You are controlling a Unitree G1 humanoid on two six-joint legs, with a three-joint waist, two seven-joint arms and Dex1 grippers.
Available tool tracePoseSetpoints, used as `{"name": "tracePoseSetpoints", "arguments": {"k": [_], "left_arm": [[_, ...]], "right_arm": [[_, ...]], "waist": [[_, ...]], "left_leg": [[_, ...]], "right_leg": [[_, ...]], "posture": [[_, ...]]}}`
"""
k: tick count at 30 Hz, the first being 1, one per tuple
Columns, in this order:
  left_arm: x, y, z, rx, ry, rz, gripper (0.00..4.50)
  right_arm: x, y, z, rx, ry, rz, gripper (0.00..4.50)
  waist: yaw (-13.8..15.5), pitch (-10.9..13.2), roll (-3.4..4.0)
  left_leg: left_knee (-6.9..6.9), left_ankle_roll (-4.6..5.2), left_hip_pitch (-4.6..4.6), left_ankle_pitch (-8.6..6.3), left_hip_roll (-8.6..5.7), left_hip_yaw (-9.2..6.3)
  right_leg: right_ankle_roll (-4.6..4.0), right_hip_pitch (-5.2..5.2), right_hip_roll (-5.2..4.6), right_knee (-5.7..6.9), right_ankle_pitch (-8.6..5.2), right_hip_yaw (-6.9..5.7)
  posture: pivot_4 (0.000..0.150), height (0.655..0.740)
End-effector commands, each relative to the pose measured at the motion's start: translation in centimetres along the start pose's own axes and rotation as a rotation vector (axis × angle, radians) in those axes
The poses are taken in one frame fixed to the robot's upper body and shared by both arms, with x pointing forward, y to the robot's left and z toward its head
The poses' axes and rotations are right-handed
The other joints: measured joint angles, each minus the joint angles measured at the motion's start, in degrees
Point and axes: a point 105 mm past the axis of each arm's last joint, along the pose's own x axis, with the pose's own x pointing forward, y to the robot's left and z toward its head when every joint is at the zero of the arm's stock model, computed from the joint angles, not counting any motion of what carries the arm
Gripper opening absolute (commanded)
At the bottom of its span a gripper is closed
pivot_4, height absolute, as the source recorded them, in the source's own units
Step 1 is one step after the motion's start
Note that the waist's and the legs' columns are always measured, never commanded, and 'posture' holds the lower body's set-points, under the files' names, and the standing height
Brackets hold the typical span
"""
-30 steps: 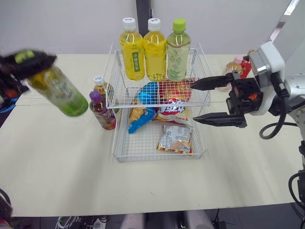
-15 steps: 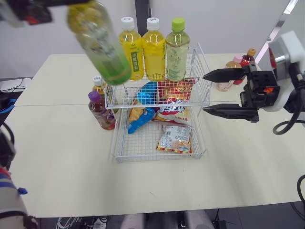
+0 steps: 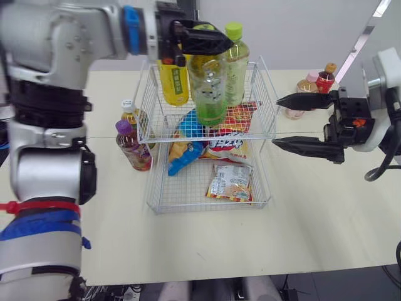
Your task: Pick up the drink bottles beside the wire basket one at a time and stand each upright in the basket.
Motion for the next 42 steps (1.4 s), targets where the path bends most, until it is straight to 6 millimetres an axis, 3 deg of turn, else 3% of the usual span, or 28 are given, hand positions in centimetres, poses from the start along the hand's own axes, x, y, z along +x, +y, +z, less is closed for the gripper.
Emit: {"name": "tracePoseSetpoints", "arguments": {"k": [1,15,17,19,24,26,31,35,42], "left_arm": [[0.6,-0.6,2.3,0.083,-0.057,-0.017,1.39],[3.7,-0.3,0.8,0.064,-0.028,-0.075,1.39],[3.9,-0.3,0.7,0.076,-0.022,-0.078,2.10],[4.0,-0.5,0.8,0.099,-0.021,-0.096,2.52],[3.3,-1.2,2.0,0.145,-0.065,-0.127,4.08],[2.5,-1.5,2.6,0.173,-0.078,-0.132,4.44],[-1.0,-2.4,3.7,0.210,-0.108,-0.109,4.44],[-4.6,-3.7,3.0,0.142,-0.072,-0.107,4.44],[-9.9,-2.3,2.0,0.122,-0.109,0.157,4.44]], "right_arm": [[-0.8,-0.1,1.2,-0.067,-0.013,-0.047,4.50],[-1.3,0.3,1.2,-0.068,0.001,-0.083,4.50],[-1.3,0.3,1.2,-0.067,0.001,-0.084,4.50],[-1.3,0.3,1.2,-0.066,0.001,-0.084,4.50],[-1.3,0.4,1.3,-0.067,0.001,-0.091,4.50],[-1.4,0.4,1.3,-0.069,0.001,-0.098,4.50],[-1.7,0.4,1.2,-0.073,0.007,-0.104,4.50],[-1.5,0.8,1.4,-0.075,-0.001,-0.081,4.50],[0.3,1.2,1.6,-0.092,-0.001,-0.005,4.50]], "waist": [[-0.1,0.0,0.00],[0.0,0.0,0.04],[0.0,0.0,0.04],[-0.1,0.0,0.04],[-0.1,0.0,0.04],[-0.1,0.0,0.04],[-0.4,0.0,0.06],[-0.7,0.0,0.08],[-0.8,0.0,0.08]], "left_leg": [[0.00,0.00,0.00,0.00,0.00,0.01],[0.00,0.00,0.00,0.00,-0.01,0.00],[0.01,0.00,0.00,0.00,-0.01,-0.01],[0.02,0.00,0.00,0.00,-0.01,-0.01],[0.01,0.00,0.01,0.00,0.00,-0.02],[0.01,0.01,0.01,0.00,-0.01,-0.01],[0.00,0.00,0.01,0.00,0.03,-0.02],[0.01,0.00,0.03,0.00,0.04,-0.23],[0.07,0.00,0.08,0.01,0.04,-0.41]], "right_leg": [[0.00,-0.01,0.00,0.00,0.00,0.00],[0.01,0.01,0.00,0.01,0.00,-0.02],[0.01,0.02,0.00,0.01,0.00,-0.02],[0.01,0.02,0.00,0.02,0.00,-0.02],[0.01,0.02,0.01,0.03,0.00,-0.02],[0.01,0.02,0.00,0.03,0.00,-0.02],[0.01,0.01,0.02,0.03,0.00,-0.02],[0.02,0.01,0.03,0.08,-0.01,-0.02],[0.02,0.04,0.04,0.20,-0.01,-0.04]], "posture": [[0.150,0.7400],[0.150,0.7400],[0.150,0.7400],[0.150,0.7400],[0.150,0.7400],[0.150,0.7400],[0.150,0.7400],[0.150,0.7400],[0.150,0.7400]]}}
